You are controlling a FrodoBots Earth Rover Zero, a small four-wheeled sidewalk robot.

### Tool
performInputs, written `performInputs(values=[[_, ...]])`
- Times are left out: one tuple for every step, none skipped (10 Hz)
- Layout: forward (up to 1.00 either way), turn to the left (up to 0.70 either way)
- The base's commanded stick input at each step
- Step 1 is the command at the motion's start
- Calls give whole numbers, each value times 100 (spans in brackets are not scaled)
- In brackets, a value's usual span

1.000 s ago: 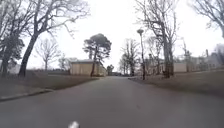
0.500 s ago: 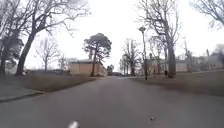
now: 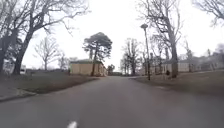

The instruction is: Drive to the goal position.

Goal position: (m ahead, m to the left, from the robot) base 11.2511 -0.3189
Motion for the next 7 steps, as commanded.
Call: performInputs(values=[[100,0],[100,0],[100,0],[100,0],[100,0],[100,0],[100,0]])
